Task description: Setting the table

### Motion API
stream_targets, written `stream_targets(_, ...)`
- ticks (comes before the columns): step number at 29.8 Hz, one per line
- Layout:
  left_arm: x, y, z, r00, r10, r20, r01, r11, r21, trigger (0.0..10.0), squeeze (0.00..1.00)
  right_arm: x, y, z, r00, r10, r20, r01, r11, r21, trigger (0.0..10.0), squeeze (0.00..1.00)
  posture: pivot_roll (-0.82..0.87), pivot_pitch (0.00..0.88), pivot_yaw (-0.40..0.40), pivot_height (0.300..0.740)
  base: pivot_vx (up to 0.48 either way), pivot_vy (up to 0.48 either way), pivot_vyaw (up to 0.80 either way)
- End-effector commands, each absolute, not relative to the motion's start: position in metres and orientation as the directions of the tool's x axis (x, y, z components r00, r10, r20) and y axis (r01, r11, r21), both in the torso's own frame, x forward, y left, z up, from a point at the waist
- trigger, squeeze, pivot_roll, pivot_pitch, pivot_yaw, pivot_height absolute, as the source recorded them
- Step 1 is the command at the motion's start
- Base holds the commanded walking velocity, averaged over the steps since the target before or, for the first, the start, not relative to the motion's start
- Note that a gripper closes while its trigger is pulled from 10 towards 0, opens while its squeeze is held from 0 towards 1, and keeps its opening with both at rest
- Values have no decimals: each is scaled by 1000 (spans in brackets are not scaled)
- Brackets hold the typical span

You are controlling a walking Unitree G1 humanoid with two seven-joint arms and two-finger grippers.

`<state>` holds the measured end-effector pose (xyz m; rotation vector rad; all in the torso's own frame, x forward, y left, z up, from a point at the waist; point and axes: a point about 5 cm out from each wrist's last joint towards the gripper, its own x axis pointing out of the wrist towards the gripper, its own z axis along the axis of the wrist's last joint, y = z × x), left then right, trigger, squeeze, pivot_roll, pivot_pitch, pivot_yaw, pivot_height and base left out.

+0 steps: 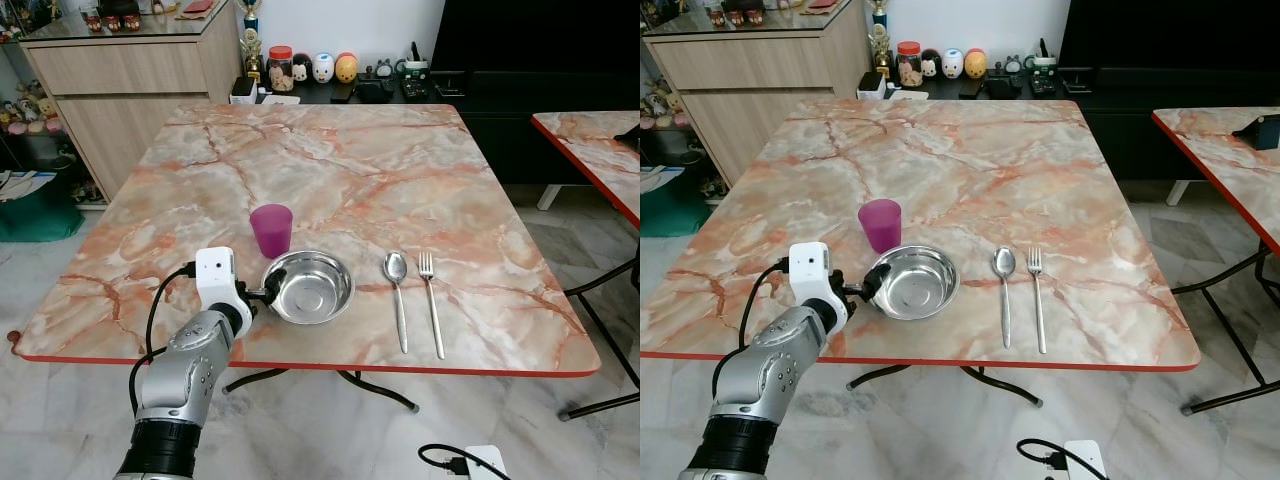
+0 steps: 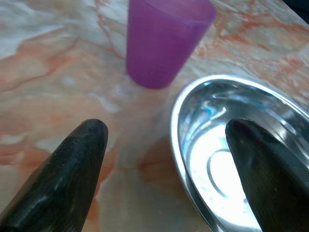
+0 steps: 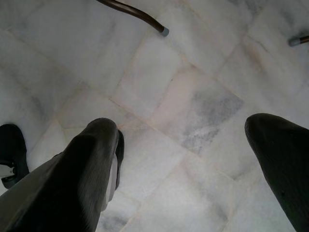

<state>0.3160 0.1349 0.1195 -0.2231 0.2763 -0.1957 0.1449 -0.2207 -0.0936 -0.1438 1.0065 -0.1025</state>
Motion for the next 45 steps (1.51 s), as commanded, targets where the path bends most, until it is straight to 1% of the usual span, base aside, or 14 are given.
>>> stream_targets(1,316,132,118,931,-242,-275,186,959,-216,10000,0,146,-220,-93,531,-148,-835,13,986,-166,10000,0,-11,0,5,732,0,0,0)
stream_targets(12,315,121,113,909,-283,-304,236,954,-184,10000,0,146,-220,-94,529,-146,-836,14,986,-164,10000,0,-14,0,8,732,0,0,0)
stream_targets(24,317,118,112,909,-275,-314,237,959,-153,10000,0,146,-219,-94,529,-145,-836,17,987,-161,10000,0,-20,0,13,732,0,0,0)
stream_targets(25,317,118,112,909,-273,-316,236,960,-151,8510,0,146,-219,-94,529,-145,-836,18,987,-160,10000,0,-20,0,13,732,0,0,0)
stream_targets(26,317,118,112,909,-272,-317,235,960,-149,8510,0,146,-219,-94,529,-145,-836,18,987,-160,10000,0,-20,0,13,732,0,0,0)
stream_targets(27,317,118,112,909,-272,-317,235,960,-149,4235,0,146,-219,-94,529,-146,-836,18,987,-160,10000,0,-21,0,14,732,0,0,0)
stream_targets(28,317,118,112,909,-272,-317,235,961,-149,4235,0,146,-219,-94,529,-146,-836,18,987,-160,10000,0,-21,0,14,732,0,0,0)
stream_targets(29,317,118,112,909,-272,-315,236,960,-149,314,0,146,-219,-94,529,-145,-836,18,987,-160,10000,0,-21,0,15,732,0,0,0)
stream_targets(36,318,117,112,913,-265,-309,229,962,-149,39,0,145,-219,-94,529,-144,-837,16,987,-160,10000,0,-22,0,14,732,0,0,0)
stream_targets(42,319,117,112,916,-262,-304,228,963,-143,78,0,145,-219,-94,528,-144,-837,16,987,-160,10000,0,-25,0,16,732,0,0,0)
stream_targets(43,318,117,112,916,-261,-304,228,963,-142,235,0,145,-219,-94,527,-145,-837,17,987,-160,10000,0,-25,0,17,732,0,0,0)
stream_targets(45,318,118,112,916,-260,-305,228,964,-137,39,0,144,-219,-94,526,-143,-838,15,987,-160,10000,0,-28,0,19,732,0,0,0)
